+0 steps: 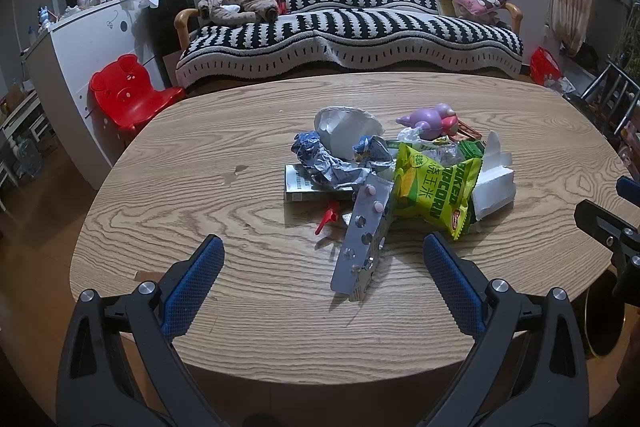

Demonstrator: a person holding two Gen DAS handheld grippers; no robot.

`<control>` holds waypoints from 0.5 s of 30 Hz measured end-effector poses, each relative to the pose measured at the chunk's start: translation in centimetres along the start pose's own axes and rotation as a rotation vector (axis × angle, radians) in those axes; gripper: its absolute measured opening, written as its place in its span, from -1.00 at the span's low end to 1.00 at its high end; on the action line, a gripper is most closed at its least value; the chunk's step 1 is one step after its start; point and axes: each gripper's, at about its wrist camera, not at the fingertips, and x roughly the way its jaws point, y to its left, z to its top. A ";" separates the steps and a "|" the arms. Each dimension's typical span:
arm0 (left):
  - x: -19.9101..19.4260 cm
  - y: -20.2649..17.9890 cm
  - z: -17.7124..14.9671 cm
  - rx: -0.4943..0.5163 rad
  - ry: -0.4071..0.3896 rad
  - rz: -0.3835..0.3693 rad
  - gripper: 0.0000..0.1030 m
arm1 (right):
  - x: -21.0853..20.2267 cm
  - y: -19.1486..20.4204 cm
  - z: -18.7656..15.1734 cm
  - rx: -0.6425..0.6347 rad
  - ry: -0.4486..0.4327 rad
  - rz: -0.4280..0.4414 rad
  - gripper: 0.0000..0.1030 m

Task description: Collect trash

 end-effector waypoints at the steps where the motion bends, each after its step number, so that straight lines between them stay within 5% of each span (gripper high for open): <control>1: 0.0 0.1 0.0 0.000 0.000 -0.001 0.88 | 0.0 0.0 0.0 0.000 0.000 0.001 0.89; 15: 0.0 -0.1 0.0 0.004 0.001 0.001 0.88 | 0.0 -0.1 0.0 0.001 -0.002 0.001 0.89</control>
